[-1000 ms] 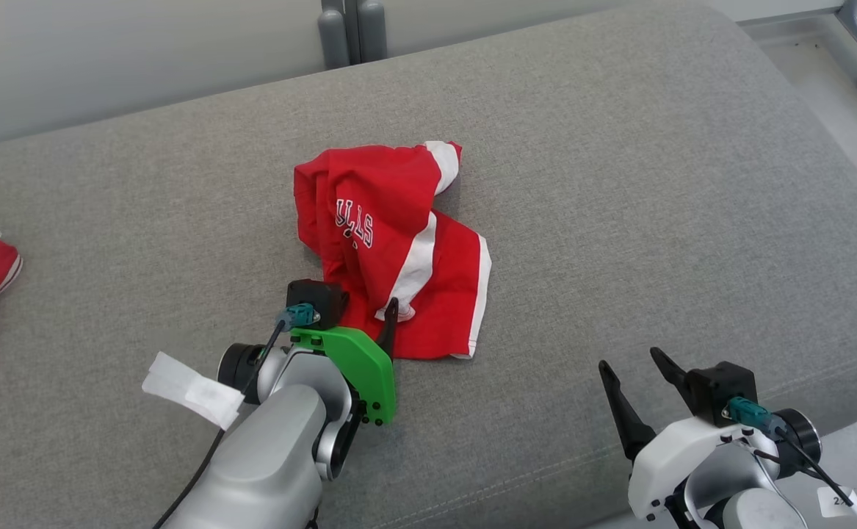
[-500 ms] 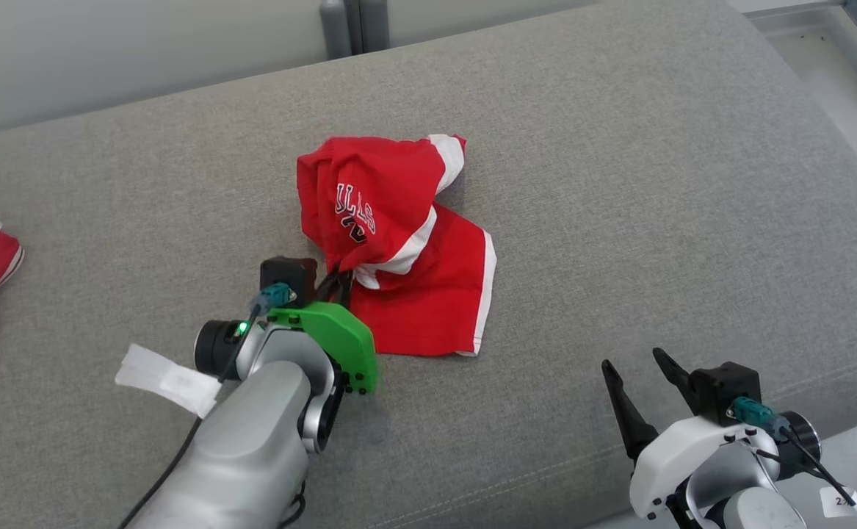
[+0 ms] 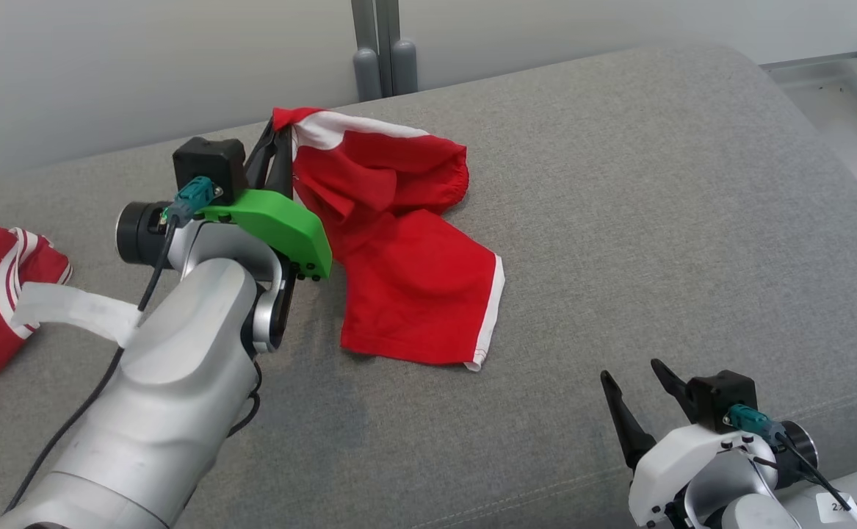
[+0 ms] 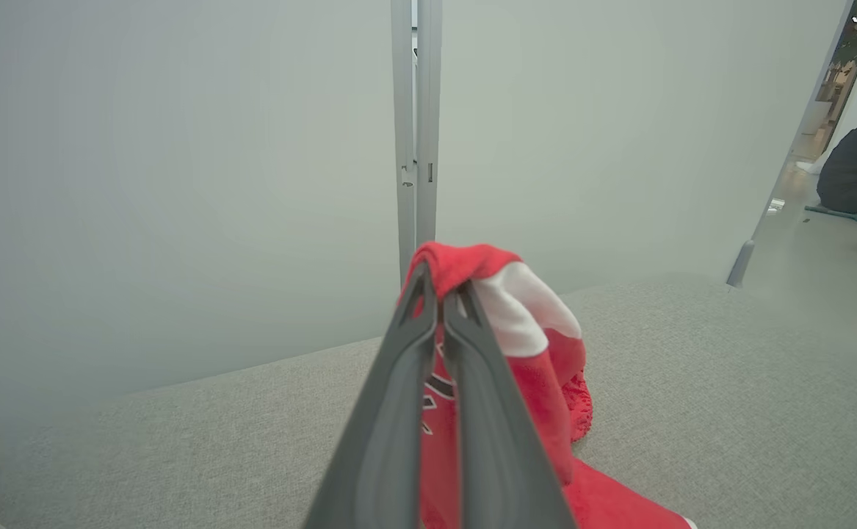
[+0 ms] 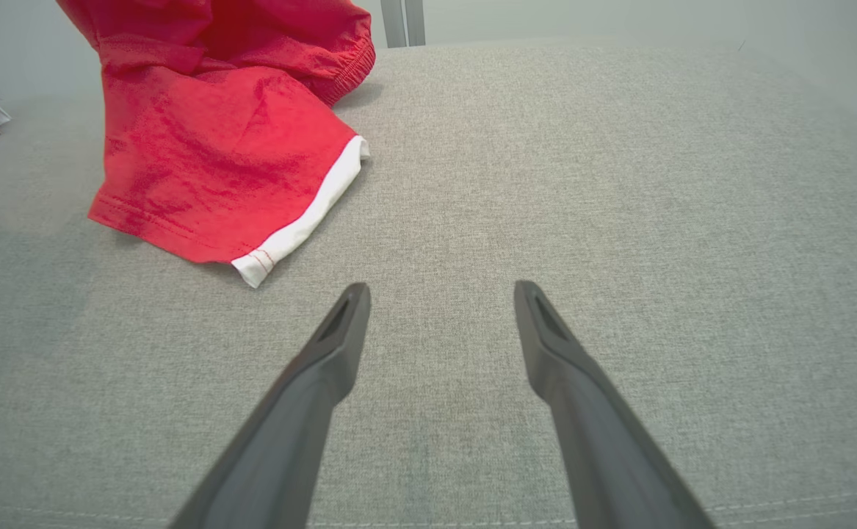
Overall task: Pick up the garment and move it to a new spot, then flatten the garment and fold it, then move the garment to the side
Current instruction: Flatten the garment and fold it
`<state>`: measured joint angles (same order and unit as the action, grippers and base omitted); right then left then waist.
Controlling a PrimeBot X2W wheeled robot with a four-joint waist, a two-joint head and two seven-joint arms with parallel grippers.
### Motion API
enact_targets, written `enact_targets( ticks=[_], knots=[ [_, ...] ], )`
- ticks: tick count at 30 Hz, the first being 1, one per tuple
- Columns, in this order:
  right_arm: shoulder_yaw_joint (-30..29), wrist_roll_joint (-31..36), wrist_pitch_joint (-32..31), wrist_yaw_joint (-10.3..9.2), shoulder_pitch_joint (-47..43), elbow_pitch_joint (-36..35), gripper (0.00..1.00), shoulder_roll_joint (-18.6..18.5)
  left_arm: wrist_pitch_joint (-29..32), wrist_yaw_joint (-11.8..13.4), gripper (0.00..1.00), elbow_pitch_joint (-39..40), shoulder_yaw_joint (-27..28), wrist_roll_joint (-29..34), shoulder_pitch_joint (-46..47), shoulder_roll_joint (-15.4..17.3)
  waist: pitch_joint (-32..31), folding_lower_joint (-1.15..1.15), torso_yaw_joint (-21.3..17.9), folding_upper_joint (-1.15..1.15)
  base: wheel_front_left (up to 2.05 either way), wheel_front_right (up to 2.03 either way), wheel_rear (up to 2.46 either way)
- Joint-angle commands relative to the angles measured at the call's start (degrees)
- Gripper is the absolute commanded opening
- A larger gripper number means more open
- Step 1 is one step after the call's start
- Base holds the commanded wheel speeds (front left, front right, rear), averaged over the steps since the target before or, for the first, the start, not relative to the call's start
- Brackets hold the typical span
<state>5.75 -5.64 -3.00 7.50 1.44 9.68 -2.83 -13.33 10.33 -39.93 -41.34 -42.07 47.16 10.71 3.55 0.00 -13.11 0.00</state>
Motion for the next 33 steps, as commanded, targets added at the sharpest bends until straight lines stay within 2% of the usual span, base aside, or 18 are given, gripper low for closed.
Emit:
enact_targets(
  ticks=[1, 5, 8, 13, 20, 25, 33],
  knots=[
    [-0.1, -0.2, -0.1, -0.02, -0.5, 0.2, 1.00, -0.1, 0.5, 0.5, 0.00, 1.1, -0.1, 0.9, 1.2, 0.7, -1.0, 0.00, 0.1, 0.00, 0.00, 0.00, 0.00],
    [0.2, -0.2, -0.2, -0.02, -0.8, 0.4, 1.00, -0.1, 3.1, 0.3, 0.00, 3.9, -1.4, 2.2, 3.6, 2.5, -2.0, 0.00, -0.4, 0.00, 0.00, 0.00, 0.00],
    [0.9, -0.3, -0.3, -0.02, -1.2, 0.6, 1.00, -0.1, 5.1, -0.5, 0.00, 4.5, -3.1, 3.4, 5.8, 2.2, -2.6, 0.00, -1.1, 0.00, 0.00, 0.00, 0.00],
    [2.5, -0.4, -0.4, -0.02, -1.0, 0.5, 1.00, -0.1, 6.3, -2.2, 0.00, 2.9, -4.6, 4.7, 10.5, 0.2, -2.3, 0.00, -3.3, 0.00, 0.00, 0.00, 0.00],
    [2.6, 0.2, -0.5, -0.02, -1.3, -0.1, 1.00, -0.1, 3.4, -4.7, 0.00, 0.2, -5.4, 5.7, 17.8, -3.6, 0.1, 0.00, -5.4, 0.00, 0.00, 0.00, 0.00],
    [2.0, 0.1, 0.0, -0.02, -0.9, -0.2, 1.00, -0.1, 1.5, -5.8, 0.00, -1.5, -4.8, 4.8, 19.5, -4.9, 1.3, 0.00, -4.5, 0.00, 0.00, 0.00, 0.00],
    [1.0, 0.6, -0.1, -0.02, -0.7, -0.4, 1.00, -0.1, 2.1, -4.6, 0.00, -5.9, -5.3, 3.6, 12.3, -2.8, 1.6, 0.00, -0.4, 0.00, 0.00, 0.00, 0.00]
  ],
)
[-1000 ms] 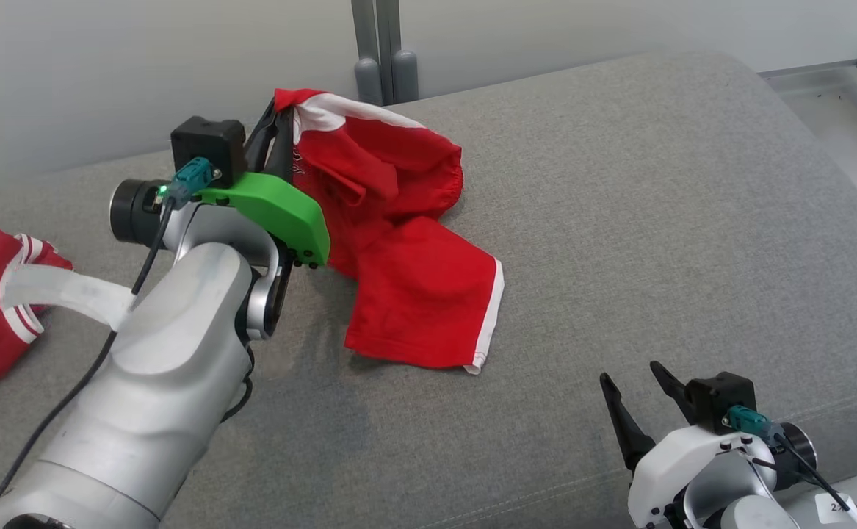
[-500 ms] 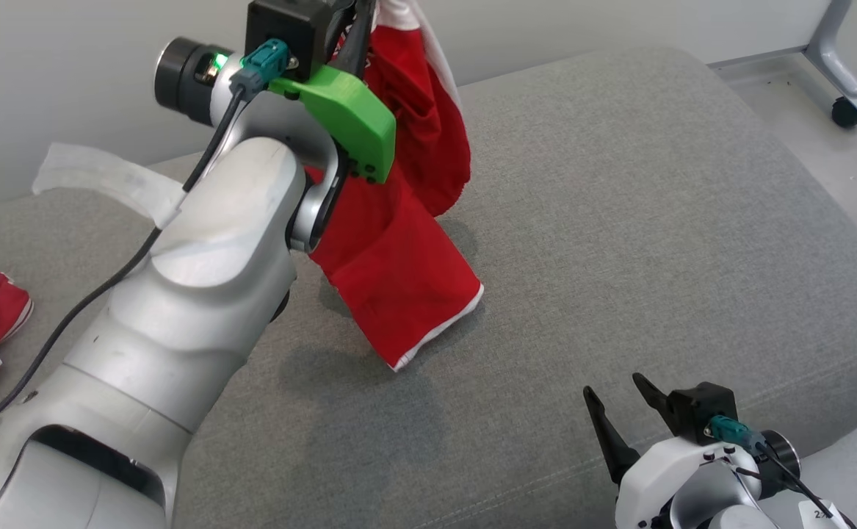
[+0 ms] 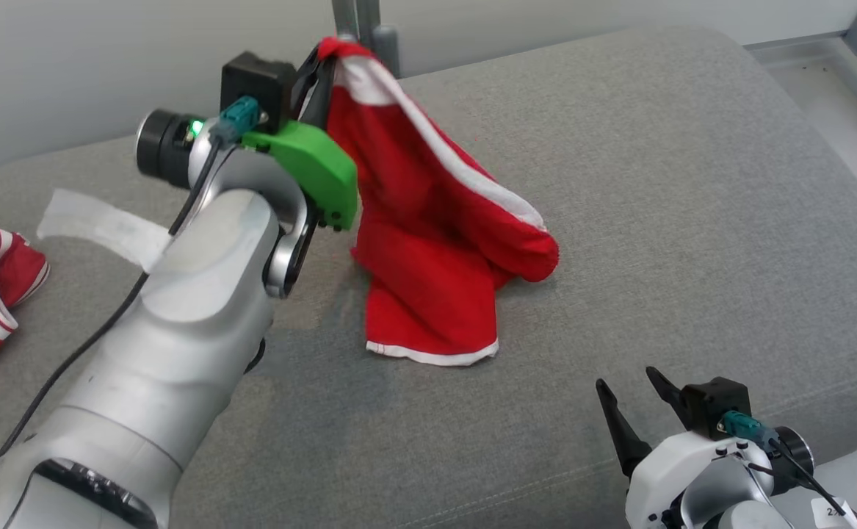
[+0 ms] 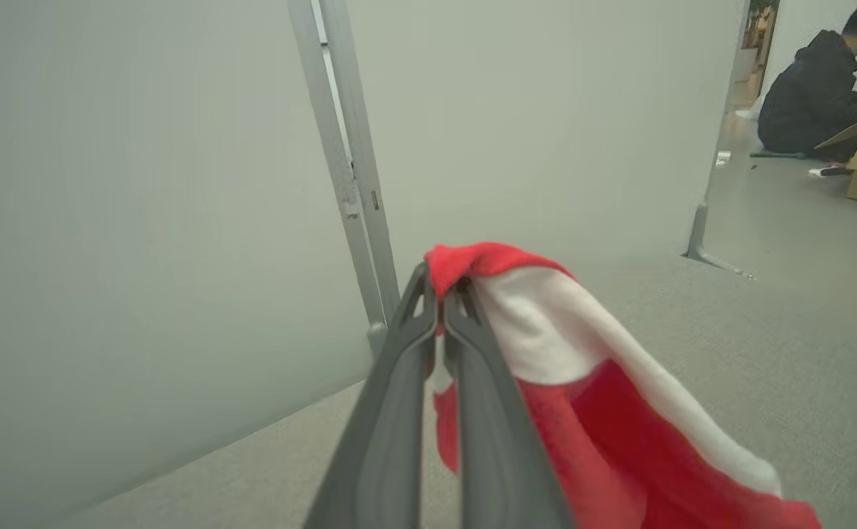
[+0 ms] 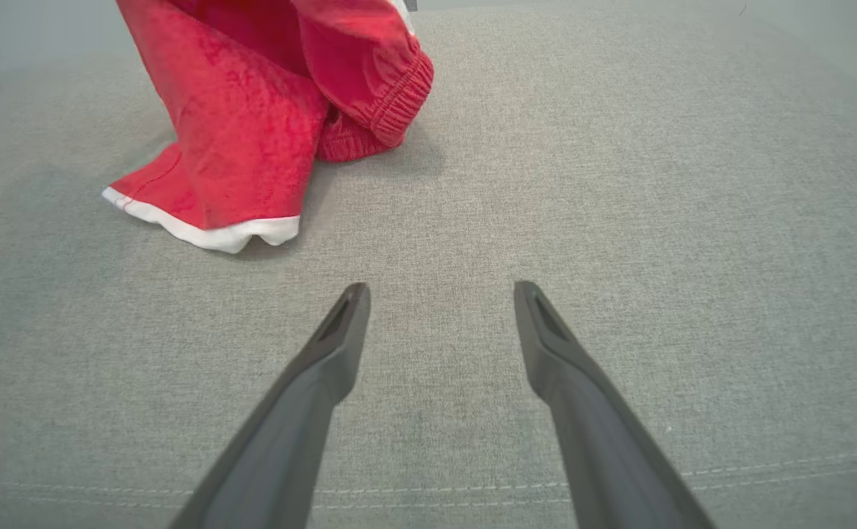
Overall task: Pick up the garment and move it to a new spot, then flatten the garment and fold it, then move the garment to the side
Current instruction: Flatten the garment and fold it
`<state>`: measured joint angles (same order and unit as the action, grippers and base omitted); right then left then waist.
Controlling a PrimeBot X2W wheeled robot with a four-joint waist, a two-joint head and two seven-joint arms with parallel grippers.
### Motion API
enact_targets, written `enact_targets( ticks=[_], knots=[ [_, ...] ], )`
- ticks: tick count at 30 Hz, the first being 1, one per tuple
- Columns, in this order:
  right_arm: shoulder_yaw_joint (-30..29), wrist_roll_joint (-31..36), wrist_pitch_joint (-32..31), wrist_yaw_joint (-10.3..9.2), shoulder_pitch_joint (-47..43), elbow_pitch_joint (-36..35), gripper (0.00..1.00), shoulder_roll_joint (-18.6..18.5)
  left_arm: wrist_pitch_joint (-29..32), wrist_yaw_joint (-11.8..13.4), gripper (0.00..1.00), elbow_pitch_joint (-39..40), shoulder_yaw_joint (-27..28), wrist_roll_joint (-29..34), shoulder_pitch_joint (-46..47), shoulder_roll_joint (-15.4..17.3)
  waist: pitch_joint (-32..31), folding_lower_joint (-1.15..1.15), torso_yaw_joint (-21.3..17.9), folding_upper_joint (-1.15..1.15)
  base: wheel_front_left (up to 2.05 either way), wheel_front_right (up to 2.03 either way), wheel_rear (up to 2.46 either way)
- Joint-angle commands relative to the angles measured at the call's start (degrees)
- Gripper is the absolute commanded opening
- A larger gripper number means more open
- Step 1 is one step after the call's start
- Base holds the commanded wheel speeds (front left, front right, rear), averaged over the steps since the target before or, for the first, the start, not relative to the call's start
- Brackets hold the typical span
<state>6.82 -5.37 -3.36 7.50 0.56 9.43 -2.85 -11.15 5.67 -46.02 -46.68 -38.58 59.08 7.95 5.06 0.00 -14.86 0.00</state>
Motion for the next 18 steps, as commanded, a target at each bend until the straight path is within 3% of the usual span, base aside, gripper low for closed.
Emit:
enact_targets(
  ticks=[1, 9, 18],
  knots=[
    [-0.2, 0.4, 0.1, -0.02, 0.1, -0.2, 1.00, -0.1, 0.2, 0.3, 0.00, -0.2, -0.2, 0.0, -1.1, 0.5, 0.0, 0.00, 2.0, 0.00, 0.00, 0.00, 0.00],
    [-1.1, 0.9, -0.9, -0.02, 0.0, -1.1, 1.00, -0.1, 1.0, 2.1, 0.00, 0.6, -2.0, -0.7, -12.9, 4.6, -0.1, 0.00, 6.4, 0.00, 0.00, 0.00, 0.00],
    [-1.4, 1.3, -1.7, -0.02, -0.1, -1.5, 1.00, -0.1, 1.6, 4.8, 0.00, 3.8, -3.0, -1.4, -22.2, 8.1, -0.7, 0.00, 8.8, 0.00, 0.00, 0.00, 0.00]
  ],
)
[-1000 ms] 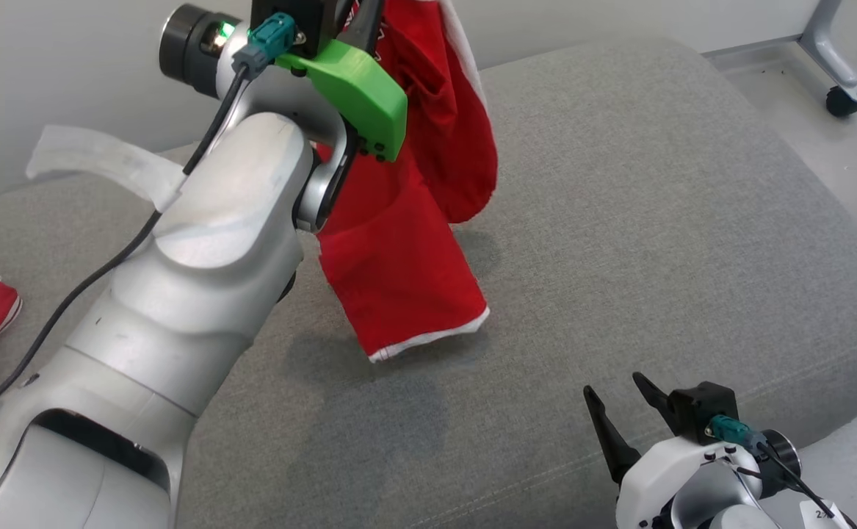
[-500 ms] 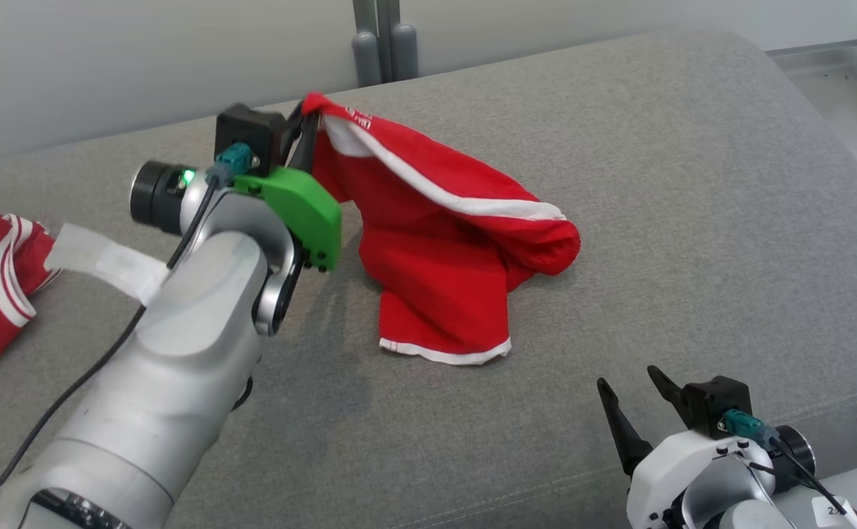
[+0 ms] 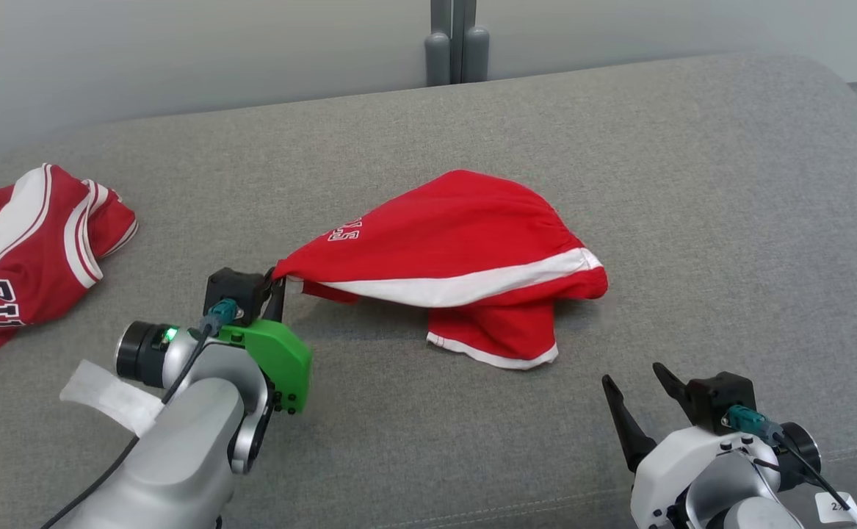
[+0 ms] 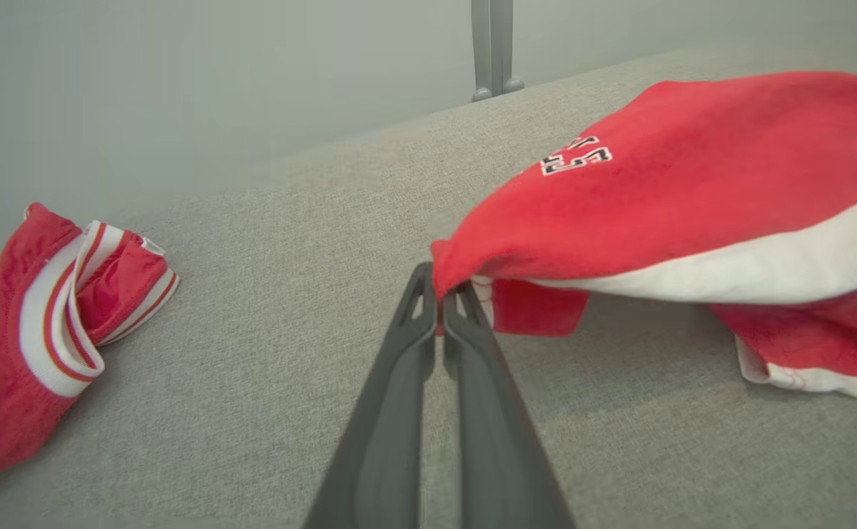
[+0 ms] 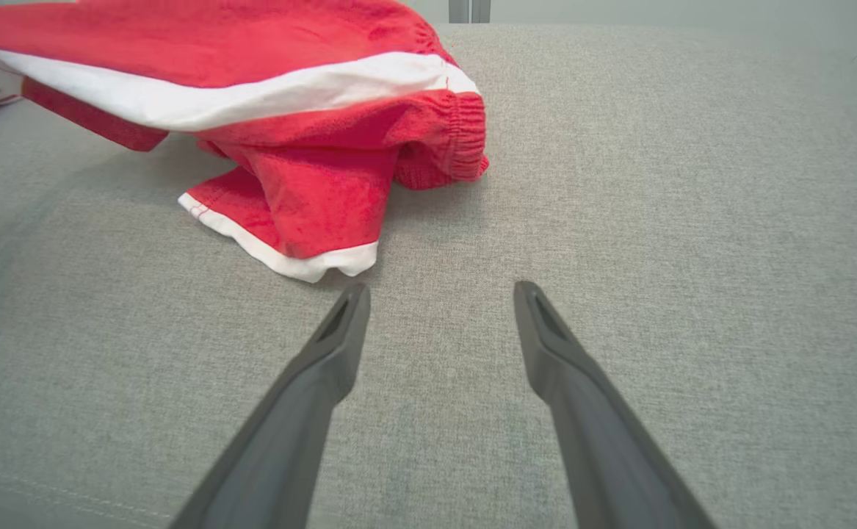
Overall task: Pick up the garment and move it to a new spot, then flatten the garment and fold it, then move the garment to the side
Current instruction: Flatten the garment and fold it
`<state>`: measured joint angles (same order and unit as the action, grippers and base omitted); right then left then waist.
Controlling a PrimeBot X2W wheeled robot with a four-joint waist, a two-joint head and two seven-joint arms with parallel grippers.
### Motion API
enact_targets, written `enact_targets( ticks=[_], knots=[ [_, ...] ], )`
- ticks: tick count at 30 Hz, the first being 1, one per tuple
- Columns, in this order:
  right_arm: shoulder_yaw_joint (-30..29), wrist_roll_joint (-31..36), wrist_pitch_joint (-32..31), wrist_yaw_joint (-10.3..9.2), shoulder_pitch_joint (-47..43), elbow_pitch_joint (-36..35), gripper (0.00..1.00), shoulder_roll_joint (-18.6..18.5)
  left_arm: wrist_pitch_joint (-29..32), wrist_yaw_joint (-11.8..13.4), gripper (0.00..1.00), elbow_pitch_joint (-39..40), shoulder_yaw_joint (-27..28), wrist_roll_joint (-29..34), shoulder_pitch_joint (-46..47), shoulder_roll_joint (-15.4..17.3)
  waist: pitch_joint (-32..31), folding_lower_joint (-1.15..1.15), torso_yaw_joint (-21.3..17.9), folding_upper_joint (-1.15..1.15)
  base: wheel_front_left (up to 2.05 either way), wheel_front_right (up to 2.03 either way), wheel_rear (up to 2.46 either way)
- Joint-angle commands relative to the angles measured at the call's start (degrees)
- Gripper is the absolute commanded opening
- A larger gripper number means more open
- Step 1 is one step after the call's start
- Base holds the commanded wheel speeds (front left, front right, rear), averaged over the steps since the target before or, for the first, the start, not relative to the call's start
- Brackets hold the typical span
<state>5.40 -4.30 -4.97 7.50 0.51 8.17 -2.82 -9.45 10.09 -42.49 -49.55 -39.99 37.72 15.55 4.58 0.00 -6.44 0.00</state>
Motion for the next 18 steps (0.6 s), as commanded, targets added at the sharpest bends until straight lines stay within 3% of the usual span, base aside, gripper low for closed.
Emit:
enact_targets(
  ticks=[1, 8, 18],
  knots=[
    [0.1, 0.2, -0.2, -0.02, 0.0, -0.3, 1.00, -0.1, 0.0, 0.8, 0.00, 0.2, -0.5, 0.4, -1.3, 0.8, -0.4, 0.00, 0.4, 0.00, 0.00, 0.00, 0.00],
    [0.5, 0.0, -0.3, -0.02, 0.4, -0.1, 1.00, -0.1, 0.5, 2.3, 0.00, -1.5, -2.7, 2.2, -3.9, 1.9, -0.9, 0.00, 0.3, 0.00, 0.00, 0.00, 0.00],
    [-0.3, -0.5, 0.0, -0.02, -0.1, 0.4, 1.00, -0.1, 2.4, 2.2, 0.00, -2.7, -4.2, 1.9, -6.7, 3.6, -1.6, 0.00, 0.3, 0.00, 0.00, 0.00, 0.00]
  ],
)
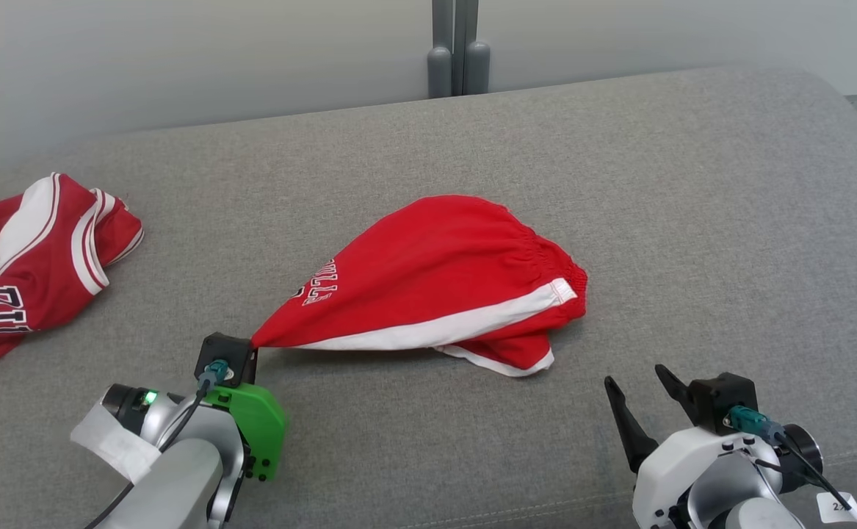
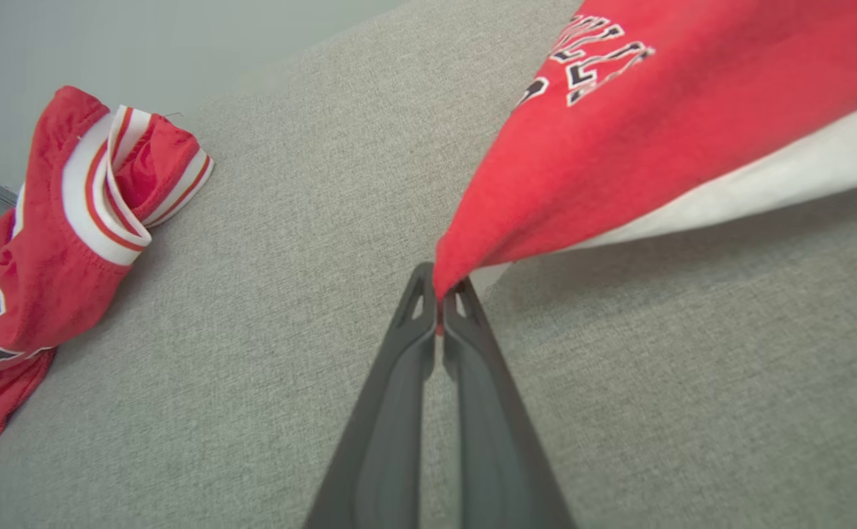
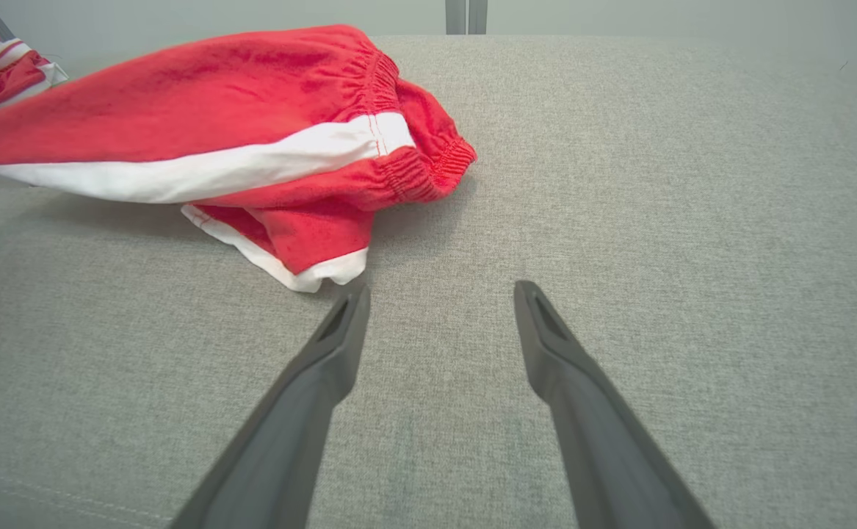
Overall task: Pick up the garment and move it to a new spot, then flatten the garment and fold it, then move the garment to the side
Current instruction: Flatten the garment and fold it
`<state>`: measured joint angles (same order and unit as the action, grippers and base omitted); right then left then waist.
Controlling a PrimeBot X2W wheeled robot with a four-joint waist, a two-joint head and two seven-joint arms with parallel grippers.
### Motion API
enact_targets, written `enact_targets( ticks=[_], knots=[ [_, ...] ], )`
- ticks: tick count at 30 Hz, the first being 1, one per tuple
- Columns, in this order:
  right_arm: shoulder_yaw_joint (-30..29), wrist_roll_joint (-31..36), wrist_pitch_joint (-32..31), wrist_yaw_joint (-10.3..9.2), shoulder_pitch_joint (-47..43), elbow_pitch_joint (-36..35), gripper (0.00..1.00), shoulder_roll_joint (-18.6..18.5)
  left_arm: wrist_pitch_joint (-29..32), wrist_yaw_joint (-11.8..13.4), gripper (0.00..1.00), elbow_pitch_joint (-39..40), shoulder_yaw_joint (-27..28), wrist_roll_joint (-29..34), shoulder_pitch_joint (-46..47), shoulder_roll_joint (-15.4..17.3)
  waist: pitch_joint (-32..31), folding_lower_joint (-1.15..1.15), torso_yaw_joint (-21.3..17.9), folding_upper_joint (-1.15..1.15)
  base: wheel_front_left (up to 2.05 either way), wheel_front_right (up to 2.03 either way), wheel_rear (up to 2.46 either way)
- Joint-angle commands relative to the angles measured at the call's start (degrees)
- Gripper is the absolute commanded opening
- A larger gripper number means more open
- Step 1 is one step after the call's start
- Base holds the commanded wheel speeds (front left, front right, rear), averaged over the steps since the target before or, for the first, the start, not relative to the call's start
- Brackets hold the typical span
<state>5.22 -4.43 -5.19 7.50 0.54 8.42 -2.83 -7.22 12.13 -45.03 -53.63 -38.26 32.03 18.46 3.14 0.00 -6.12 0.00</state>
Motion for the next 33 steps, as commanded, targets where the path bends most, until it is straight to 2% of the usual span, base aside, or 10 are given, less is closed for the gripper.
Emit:
enact_targets(
  ticks=[1, 5, 6, 7, 15, 23, 29, 33],
  knots=[
    [-0.1, -0.6, 0.3, -0.02, -0.2, 0.3, 1.00, -0.1, 0.5, 0.2, 0.00, 0.1, -0.4, 0.0, -1.6, 1.1, -0.4, 0.00, 0.0, 0.00, 0.00, 0.00, 0.00],
    [-0.2, -0.6, 0.4, -0.02, -0.4, 0.6, 1.00, -0.1, 0.5, 0.7, 0.00, 0.5, -0.2, -0.5, -2.7, 1.8, -0.8, 0.00, 0.1, 0.00, 0.00, 0.00, 0.00],
    [-0.3, -0.7, 0.4, -0.02, -0.5, 0.7, 1.00, -0.1, 0.5, 0.8, 0.42, 0.8, -0.1, -0.6, -3.2, 1.9, -0.9, 0.00, 0.1, 0.00, 0.00, 0.00, 0.00],
    [-0.3, -0.8, 0.4, -0.02, -0.6, 0.7, 1.00, -0.1, 0.2, 1.2, 1.00, 1.0, 0.4, -1.2, -3.7, 1.9, -1.1, 0.00, 0.2, 0.00, 0.00, 0.00, 0.00],
    [-1.1, 0.3, -0.2, -0.02, -1.0, 0.4, 1.00, -0.1, -3.7, 2.9, 1.00, 6.3, 5.5, -6.9, -8.4, 1.2, -2.4, 0.00, 0.7, 0.00, 0.00, 0.00, 0.00],
    [-1.0, -1.6, -1.8, -0.02, 0.7, 0.1, 1.00, -0.1, -7.8, 4.1, 1.00, 16.2, 14.1, -11.3, -14.5, 0.5, -3.3, 0.00, 2.0, 0.00, 0.00, 0.00, 0.00],
    [-2.8, -2.3, -3.6, -0.02, 4.0, 1.2, 1.00, -0.1, -8.0, 4.9, 1.00, 27.7, 23.9, -4.4, -22.2, -1.6, -4.0, 0.00, 3.2, 0.00, 0.00, 0.00, 0.00],
    [-2.1, -1.7, -7.1, -0.02, 7.4, 3.1, 1.00, -0.1, -8.0, 4.3, 1.00, 32.9, 27.2, 2.2, -26.8, -3.3, -4.4, 0.00, 4.1, 0.00, 0.00, 0.00, 0.00]
  ],
)
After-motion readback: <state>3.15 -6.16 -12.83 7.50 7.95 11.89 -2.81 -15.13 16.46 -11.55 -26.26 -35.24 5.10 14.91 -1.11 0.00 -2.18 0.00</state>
